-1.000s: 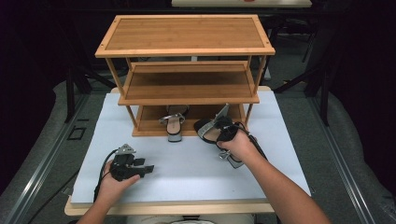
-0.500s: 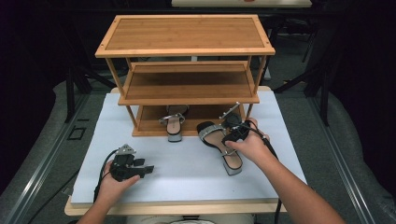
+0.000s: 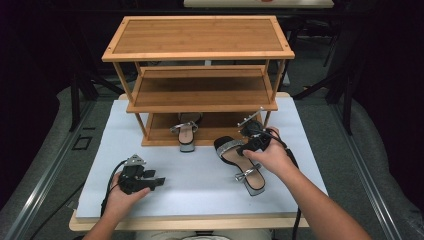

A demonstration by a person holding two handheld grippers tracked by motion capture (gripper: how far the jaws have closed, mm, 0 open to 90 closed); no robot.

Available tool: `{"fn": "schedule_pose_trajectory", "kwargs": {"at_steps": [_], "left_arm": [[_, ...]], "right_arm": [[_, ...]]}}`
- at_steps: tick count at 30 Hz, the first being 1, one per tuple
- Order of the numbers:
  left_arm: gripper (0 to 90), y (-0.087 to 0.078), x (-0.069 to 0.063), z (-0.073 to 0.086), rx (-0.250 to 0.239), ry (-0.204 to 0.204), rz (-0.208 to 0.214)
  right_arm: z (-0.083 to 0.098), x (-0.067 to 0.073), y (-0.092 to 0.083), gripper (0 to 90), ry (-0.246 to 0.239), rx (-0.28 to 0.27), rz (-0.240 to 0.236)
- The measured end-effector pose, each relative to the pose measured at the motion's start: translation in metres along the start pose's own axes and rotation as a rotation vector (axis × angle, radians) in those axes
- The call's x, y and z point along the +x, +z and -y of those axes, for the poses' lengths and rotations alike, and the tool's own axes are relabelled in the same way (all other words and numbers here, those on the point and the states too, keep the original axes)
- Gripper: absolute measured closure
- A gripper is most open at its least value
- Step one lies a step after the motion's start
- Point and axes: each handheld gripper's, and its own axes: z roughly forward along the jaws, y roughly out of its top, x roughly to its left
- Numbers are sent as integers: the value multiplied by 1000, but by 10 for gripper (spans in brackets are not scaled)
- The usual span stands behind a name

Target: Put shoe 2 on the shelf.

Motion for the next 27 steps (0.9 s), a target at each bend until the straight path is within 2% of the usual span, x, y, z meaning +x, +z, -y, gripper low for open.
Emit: {"fn": "schedule_pose_trajectory", "kwargs": {"at_steps": [3, 6, 7, 8, 10, 14, 15, 18, 19, 21, 23, 25, 27], "left_arm": [[424, -2, 1, 1, -3, -5, -5], [424, -2, -1, 1, -6, -11, -7], [424, -2, -1, 1, -6, -11, -7], [424, -1, -2, 0, -5, -5, -8], [424, 0, -3, 0, 0, -4, -8], [423, 3, -3, -1, 6, -10, -10], [422, 3, -3, -1, 6, -10, -10], [421, 4, -1, -1, 10, -14, -9], [421, 4, 0, -1, 9, -15, -9], [421, 4, 0, 0, 5, -20, -9], [421, 3, 0, 0, 5, -29, -8], [421, 3, -1, 0, 5, -22, -7], [420, 2, -2, -1, 3, -12, -7]], "right_arm": [[18, 1, -23, 423, -6, -38, -29], [46, 2, -37, 406, -18, -50, -31], [46, 2, -37, 406, -18, -50, -31], [64, 5, -39, 397, -27, -52, -35], [79, 8, -36, 393, -27, -47, -61], [103, 12, -21, 359, -41, -23, -102], [106, 12, -20, 358, -38, -26, -95], [114, 9, -20, 342, -21, -59, -138], [116, 9, -23, 343, -22, -69, -123], [118, 7, -36, 349, -20, -155, -88], [119, 2, -49, 351, 18, -209, -102], [119, 0, -49, 325, 24, -191, -115], [122, 2, -39, 323, 18, -135, -116]]}}
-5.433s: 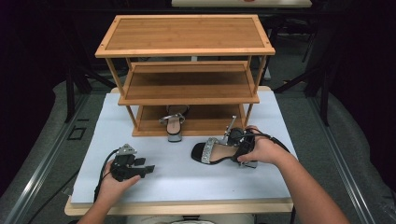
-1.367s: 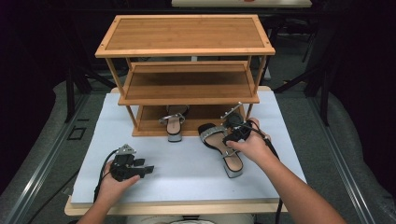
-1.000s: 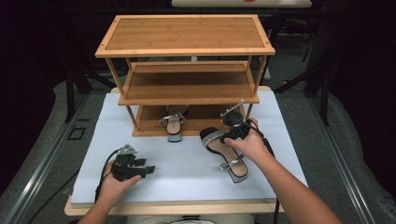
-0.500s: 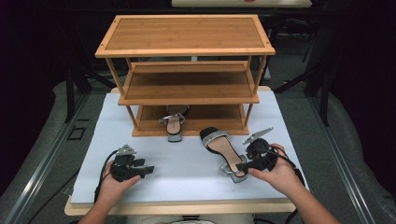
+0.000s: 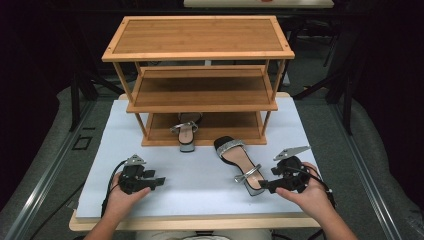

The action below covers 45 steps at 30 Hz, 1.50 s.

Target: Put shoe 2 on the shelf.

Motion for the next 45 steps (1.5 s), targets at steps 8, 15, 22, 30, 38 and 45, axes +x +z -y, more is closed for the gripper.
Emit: {"fn": "schedule_pose_trajectory", "kwargs": {"at_steps": [8, 15, 22, 30, 38, 45], "left_arm": [[420, 1, 1, 0, 5, -3, -2], [420, 2, 1, 0, 7, -3, -1], [420, 1, 0, 0, 2, -2, -2], [420, 1, 2, 0, 1, -3, 3], [420, 1, 2, 0, 4, -6, 2], [420, 1, 3, 0, 4, -4, 4]], "right_arm": [[18, 2, 52, 389, -32, 88, -3], [15, 13, 66, 380, -5, 50, 50], [-5, 20, 76, 396, 69, 3, 98], [-32, 6, 93, 429, 145, -44, 168], [-49, -4, 109, 437, 208, -59, 251], [-57, 3, 118, 434, 188, -45, 232]]}}
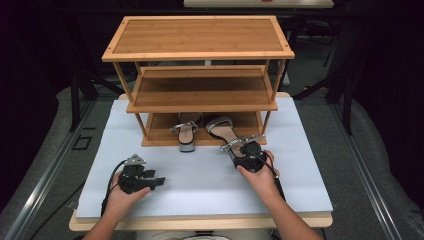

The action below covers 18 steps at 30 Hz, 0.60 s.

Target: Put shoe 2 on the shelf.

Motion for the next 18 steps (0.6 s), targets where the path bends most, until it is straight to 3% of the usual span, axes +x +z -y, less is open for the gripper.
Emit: {"fn": "schedule_pose_trajectory", "kwargs": {"at_steps": [3, 4, 6, 9, 12, 17, 18], "left_arm": [[420, 0, 1, 0, 3, 0, 2], [420, 0, 1, 0, 4, 1, 1], [420, 1, 0, 0, 1, 0, 2], [420, 0, -1, 0, 2, 6, 2], [420, 0, 1, 1, 0, 0, 2], [420, 1, 1, 1, 3, 0, 5], [420, 1, 1, 0, 6, 3, 6]], "right_arm": [[3, 4, -3, 441, -25, -30, -85], [4, 7, -4, 447, -39, -35, -94], [3, 12, -6, 443, -81, -56, -70], [2, 13, -1, 413, -101, -57, -41], [4, 9, 6, 395, -113, -46, -105], [9, 8, 8, 400, -117, -55, -99], [10, 7, 7, 405, -116, -55, -115]]}}
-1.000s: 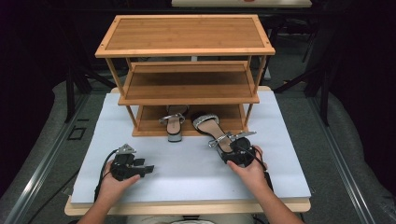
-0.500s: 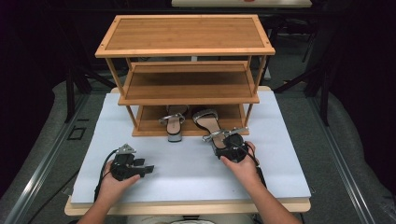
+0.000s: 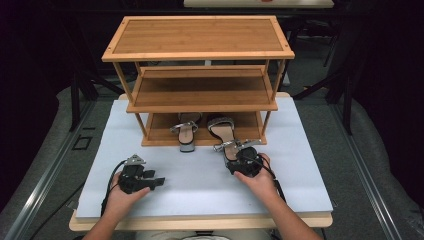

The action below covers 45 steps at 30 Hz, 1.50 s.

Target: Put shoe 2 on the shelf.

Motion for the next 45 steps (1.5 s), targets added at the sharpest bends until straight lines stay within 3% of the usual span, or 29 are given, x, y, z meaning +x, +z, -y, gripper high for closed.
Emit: {"fn": "schedule_pose_trajectory", "kwargs": {"at_steps": [7, 11, 17, 24, 28, 32, 41, 45], "left_arm": [[419, 3, -2, -1, 1, 2, 0], [419, 3, -2, -1, 2, 2, 2], [419, 2, -1, -1, 3, 6, 6], [419, 3, 1, -2, -2, 2, 8], [419, 6, 1, -5, -5, 7, 7], [419, 11, 2, -10, -5, 3, 13], [428, 14, 2, -23, -35, 3, 9], [467, 14, 3, -33, -35, 6, -8]], "right_arm": [[-7, 5, -2, 416, 34, -16, 19], [-21, 6, -2, 418, 97, -40, 19], [-41, 6, 11, 421, 105, -7, 39], [-53, 0, 22, 423, 90, -18, 55], [-55, -8, 28, 425, 62, -34, 37], [-59, -6, 31, 434, 84, -36, -5], [-61, 0, 36, 431, 92, -18, 2], [-58, -3, 31, 386, 103, -25, -46]]}}
